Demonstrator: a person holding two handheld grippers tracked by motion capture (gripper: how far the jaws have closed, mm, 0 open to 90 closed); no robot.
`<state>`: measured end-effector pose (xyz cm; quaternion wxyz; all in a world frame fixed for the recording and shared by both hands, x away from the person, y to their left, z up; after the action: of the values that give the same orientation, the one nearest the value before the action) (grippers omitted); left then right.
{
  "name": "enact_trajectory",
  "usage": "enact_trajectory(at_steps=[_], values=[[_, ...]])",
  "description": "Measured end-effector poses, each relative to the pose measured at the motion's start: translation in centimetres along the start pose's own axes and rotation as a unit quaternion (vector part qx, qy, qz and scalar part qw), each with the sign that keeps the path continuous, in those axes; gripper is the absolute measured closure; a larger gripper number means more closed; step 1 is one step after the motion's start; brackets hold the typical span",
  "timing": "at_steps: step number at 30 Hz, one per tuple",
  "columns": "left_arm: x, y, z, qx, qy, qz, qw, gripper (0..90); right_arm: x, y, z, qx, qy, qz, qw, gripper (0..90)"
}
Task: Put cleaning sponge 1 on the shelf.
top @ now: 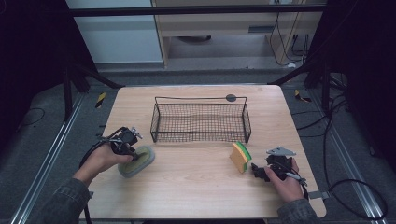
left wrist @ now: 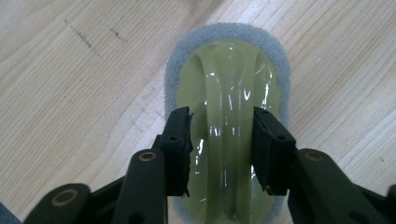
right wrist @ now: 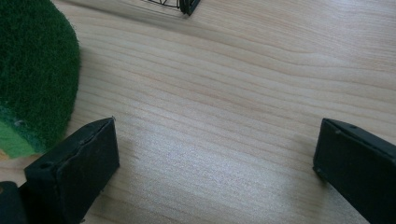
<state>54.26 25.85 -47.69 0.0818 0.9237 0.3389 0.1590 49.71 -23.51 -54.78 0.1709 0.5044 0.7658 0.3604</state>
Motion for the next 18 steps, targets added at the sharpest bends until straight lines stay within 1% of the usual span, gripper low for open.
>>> enact_trajectory(at_steps=[2, 3, 4, 6, 9, 10, 11, 14, 18], values=[[-0.1, 0.1, 0.1, -0.001, -0.002, 0.0, 1.0, 62.0, 0.0, 0.0, 0.0, 0.0, 0.0, 0.001, 1.0, 0.4], [0.0, 0.1, 0.1, 0.001, -0.004, 0.005, 1.0, 62.6, 0.0, 0.0, 0.0, 0.0, 0.0, 0.0, 1.0, 0.4], [-0.1, 0.2, 0.2, -0.002, -0.004, 0.001, 1.0, 62.8, 0.0, 0.0, 0.0, 0.0, 0.0, 0.0, 1.0, 0.4], [-0.1, 0.2, 0.2, 0.002, -0.004, 0.007, 1.0, 63.6, 0.0, 0.0, 0.0, 0.0, 0.0, 0.0, 1.0, 0.4], [-0.1, 0.3, 0.4, 0.003, -0.006, 0.008, 1.0, 64.1, 0.0, 0.0, 0.0, 0.0, -0.001, -0.001, 1.0, 0.4], [-0.1, 0.3, 0.4, 0.001, -0.008, 0.009, 0.9999, 65.4, 0.0, 0.0, 0.0, 0.0, 0.0, 0.0, 1.0, 0.4], [-0.1, 0.3, 0.4, 0.001, -0.01, 0.01, 0.9999, 68.6, 0.0, 0.0, 0.0, 0.0, -0.001, -0.001, 1.0, 0.4], [-0.1, 0.2, 0.1, 0.001, -0.008, 0.019, 0.9998, 70.2, 0.0, 0.0, 0.0, 0.0, 0.0, 0.0, 1.0, 0.4], [-0.2, 0.2, -1.0, -0.02, -0.002, 0.022, 0.9996, 70.4, 0.0, 0.0, 0.0, 0.0, 0.0, 0.0, 1.0, 0.4]])
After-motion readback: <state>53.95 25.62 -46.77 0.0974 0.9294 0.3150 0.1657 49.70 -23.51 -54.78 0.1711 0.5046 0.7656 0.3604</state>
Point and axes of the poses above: each handheld gripper's, and its own axes: z roughly forward along the jaws, y roughly out of its top, x roughly to its left, the point moved 5 cm from there along z, roughly forward along the jaws, and after that the axes turned 9 degrees about y, right-handed, at the moved point
